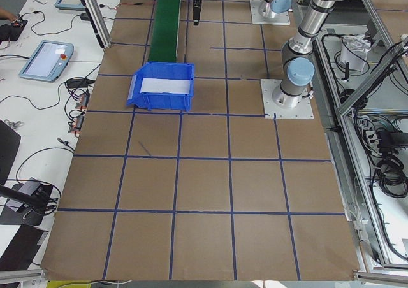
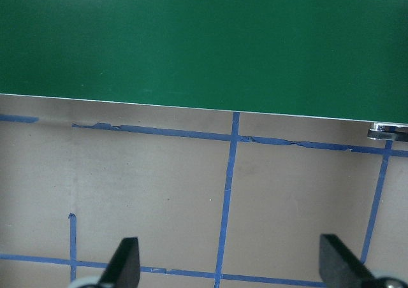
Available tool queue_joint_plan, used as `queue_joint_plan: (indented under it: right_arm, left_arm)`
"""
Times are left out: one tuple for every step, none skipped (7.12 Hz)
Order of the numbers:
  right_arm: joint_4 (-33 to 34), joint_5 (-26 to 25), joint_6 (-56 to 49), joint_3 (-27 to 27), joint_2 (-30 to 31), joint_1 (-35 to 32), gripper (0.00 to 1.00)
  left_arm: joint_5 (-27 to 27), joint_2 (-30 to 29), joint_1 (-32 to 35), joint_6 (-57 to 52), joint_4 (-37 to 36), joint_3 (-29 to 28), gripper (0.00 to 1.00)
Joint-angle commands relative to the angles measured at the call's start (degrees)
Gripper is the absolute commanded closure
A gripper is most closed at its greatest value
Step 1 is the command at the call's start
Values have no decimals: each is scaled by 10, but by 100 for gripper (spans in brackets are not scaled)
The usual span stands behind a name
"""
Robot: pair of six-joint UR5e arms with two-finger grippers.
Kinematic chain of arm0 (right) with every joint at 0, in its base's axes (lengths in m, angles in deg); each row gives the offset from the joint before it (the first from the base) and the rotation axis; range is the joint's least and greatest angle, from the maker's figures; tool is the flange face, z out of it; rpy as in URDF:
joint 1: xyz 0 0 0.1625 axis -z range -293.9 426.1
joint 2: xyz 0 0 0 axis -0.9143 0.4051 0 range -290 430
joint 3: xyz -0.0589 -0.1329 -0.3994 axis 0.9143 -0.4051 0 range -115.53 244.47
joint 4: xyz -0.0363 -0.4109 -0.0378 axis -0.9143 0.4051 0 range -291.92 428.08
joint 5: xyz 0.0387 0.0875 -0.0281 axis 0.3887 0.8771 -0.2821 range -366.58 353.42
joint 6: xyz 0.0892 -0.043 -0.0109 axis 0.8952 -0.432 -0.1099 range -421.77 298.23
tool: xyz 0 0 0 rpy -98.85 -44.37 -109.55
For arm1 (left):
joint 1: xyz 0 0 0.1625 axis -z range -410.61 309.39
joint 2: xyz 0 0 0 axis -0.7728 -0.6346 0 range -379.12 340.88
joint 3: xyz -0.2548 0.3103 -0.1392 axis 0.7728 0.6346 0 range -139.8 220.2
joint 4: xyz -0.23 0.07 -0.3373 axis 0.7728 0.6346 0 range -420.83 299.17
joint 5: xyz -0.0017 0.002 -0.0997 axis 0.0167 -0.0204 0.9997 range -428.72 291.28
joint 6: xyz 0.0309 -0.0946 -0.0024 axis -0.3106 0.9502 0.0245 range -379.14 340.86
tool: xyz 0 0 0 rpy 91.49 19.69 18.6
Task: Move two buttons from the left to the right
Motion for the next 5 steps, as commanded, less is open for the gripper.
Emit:
queue_joint_plan:
  right_arm:
    - [-1,3,10,-1,-1,2,0]
    - [-2,-1,10,1,-4,1,0]
    - [-2,-1,10,4,-4,4,0]
    - [-3,-5,10,2,-3,4,0]
    - [-3,-5,10,6,-1,4,0]
  left_arm:
    - [0,1,0,-1,0,0,0]
    - [0,2,0,-1,0,0,0]
    - [1,0,0,0,0,0,0]
    - [2,1,0,0,0,0,0]
    - [2,1,0,0,0,0,0]
